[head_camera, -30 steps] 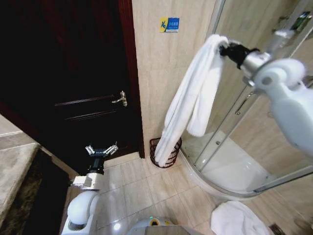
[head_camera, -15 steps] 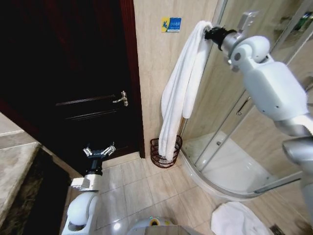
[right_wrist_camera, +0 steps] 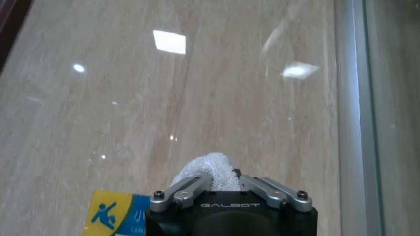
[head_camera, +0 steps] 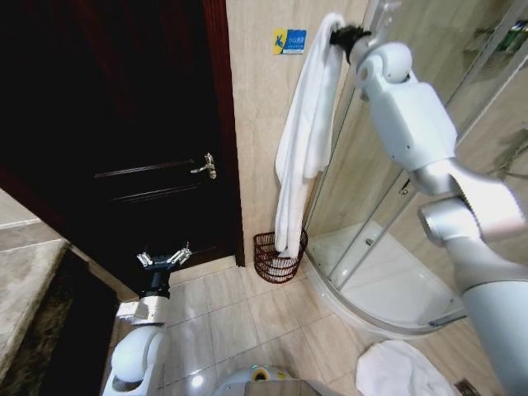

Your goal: Discard the used towel into the hamper.

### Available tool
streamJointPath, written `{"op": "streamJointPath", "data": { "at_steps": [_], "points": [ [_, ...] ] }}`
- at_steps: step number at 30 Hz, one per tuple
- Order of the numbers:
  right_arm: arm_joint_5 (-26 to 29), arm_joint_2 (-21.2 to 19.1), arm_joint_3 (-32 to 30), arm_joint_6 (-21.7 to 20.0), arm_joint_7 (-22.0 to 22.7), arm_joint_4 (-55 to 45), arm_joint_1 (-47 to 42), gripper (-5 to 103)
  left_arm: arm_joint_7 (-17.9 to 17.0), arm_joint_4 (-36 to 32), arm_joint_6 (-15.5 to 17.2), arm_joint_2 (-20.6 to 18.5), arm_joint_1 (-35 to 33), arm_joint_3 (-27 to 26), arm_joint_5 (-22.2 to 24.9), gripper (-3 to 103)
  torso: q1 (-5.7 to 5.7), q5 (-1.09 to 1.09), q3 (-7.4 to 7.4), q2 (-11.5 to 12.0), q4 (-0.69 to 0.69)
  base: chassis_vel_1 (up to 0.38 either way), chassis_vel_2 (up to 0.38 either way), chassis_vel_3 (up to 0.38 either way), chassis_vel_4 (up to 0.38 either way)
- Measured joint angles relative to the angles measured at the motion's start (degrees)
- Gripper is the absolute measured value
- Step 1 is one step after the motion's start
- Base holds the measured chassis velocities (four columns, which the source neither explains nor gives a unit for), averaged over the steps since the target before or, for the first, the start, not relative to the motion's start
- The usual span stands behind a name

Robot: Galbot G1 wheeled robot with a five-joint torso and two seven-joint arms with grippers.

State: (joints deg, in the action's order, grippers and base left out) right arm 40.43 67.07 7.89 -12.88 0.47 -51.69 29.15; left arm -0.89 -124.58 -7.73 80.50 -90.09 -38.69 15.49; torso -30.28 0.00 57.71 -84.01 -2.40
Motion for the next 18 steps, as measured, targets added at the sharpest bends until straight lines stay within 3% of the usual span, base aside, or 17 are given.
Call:
{"op": "streamJointPath", "data": {
  "at_steps": [18],
  "points": [
    [-3.51,-1.65,-5.0,0.13,-1.78,-3.07,-8.59,3,-0.03,0.58,0.68,0.09,0.35,1.53,-1.8,100,-0.01,0.01,0.0,0.0,-0.01,0.0,0.0,0.0,0.0]
  ]
}}
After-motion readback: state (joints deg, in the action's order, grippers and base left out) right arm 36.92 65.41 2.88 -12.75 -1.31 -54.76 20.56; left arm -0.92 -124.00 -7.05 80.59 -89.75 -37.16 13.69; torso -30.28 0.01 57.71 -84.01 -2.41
